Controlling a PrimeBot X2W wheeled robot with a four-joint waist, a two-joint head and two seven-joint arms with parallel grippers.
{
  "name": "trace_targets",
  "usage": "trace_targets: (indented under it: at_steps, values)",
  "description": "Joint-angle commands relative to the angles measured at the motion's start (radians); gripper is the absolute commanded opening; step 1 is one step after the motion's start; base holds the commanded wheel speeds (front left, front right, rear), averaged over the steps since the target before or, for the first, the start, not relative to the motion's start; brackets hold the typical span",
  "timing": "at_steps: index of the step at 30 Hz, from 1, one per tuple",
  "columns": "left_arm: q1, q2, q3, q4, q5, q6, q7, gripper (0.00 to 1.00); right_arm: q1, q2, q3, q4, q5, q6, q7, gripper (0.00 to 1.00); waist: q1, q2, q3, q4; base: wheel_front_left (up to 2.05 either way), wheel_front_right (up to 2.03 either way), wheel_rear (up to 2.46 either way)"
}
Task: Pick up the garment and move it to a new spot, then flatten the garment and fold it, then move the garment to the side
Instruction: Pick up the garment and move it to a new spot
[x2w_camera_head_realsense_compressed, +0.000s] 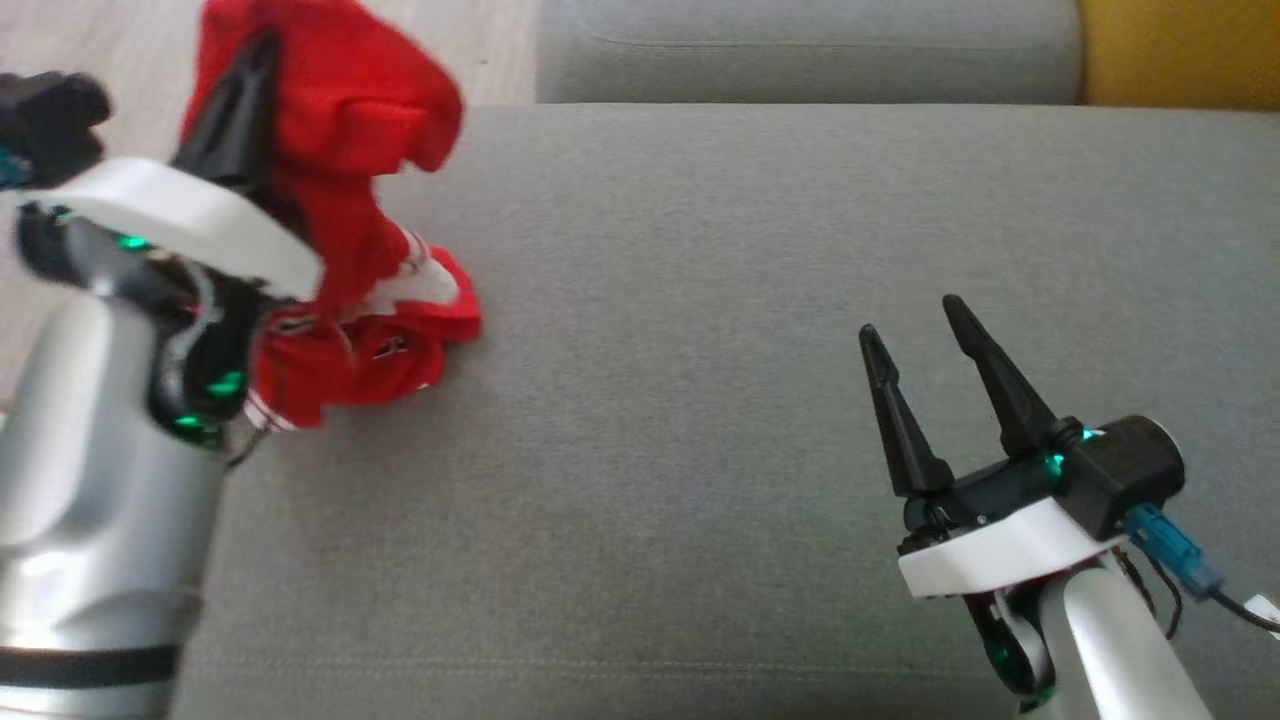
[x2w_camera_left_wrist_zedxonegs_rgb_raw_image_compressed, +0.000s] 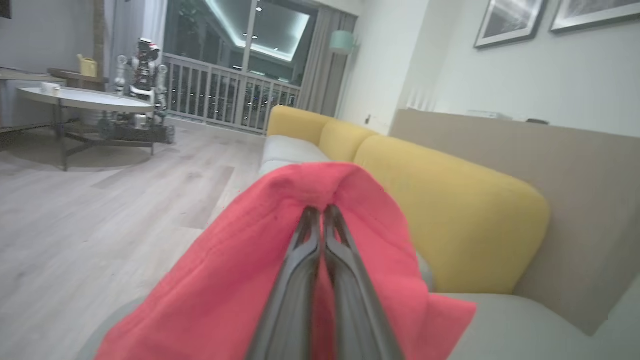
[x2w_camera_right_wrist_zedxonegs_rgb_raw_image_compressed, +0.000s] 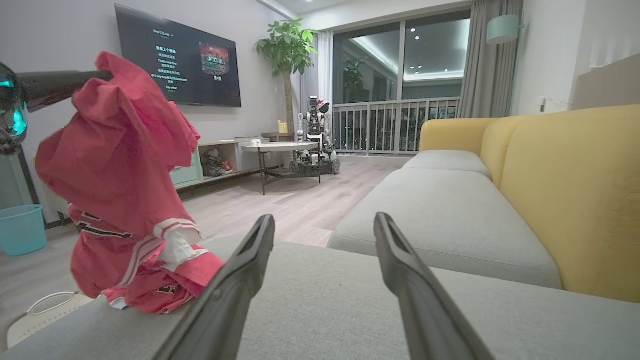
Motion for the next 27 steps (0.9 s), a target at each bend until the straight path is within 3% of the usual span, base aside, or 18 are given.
trace_targets:
  at_steps: [1, 7, 11, 16, 21, 27]
  values:
    - [-0.051, 0.006, 0.030, -0.080, -0.008, 0.014, 0.008, 0.00, -0.037, 0.001, 0.016, -0.040, 0.007, 0.000, -0.006, 1.00, 0.0000, 0.0000, 0.004, -0.025, 0.00, 0.00, 0.00]
    - [-0.084, -0.090, -0.023, -0.186, -0.007, 0.059, 0.019, 0.00, -0.082, 0.001, 0.001, -0.061, 0.001, 0.000, -0.006, 1.00, 0.0000, 0.0000, 0.039, -0.112, 0.00, 0.00, 0.00]
    - [-0.112, -0.172, -0.062, -0.177, -0.008, 0.070, -0.009, 0.00, -0.101, 0.001, -0.014, -0.070, -0.004, 0.000, -0.006, 1.00, 0.0000, 0.0000, 0.048, -0.185, 0.00, 0.00, 0.00]
    - [-0.149, -0.234, -0.108, -0.149, -0.025, 0.072, -0.052, 0.00, -0.131, 0.001, -0.039, -0.093, 0.000, 0.000, -0.006, 1.00, 0.0000, 0.0000, 0.082, -0.266, 0.00, 0.00, 0.00]
    - [-0.197, -0.259, -0.217, -0.122, -0.081, 0.069, -0.087, 0.00, -0.155, 0.001, -0.084, -0.123, 0.039, 0.000, -0.006, 1.00, 0.0000, 0.0000, 0.132, -0.350, 0.00, 0.00, 0.00]
    - [-0.271, -0.261, -0.325, 0.011, -0.102, 0.102, -0.119, 0.00, -0.163, 0.001, -0.056, -0.146, 0.071, 0.000, -0.006, 1.00, 0.0000, 0.0000, 0.197, -0.413, 0.00, 0.00, 0.00]
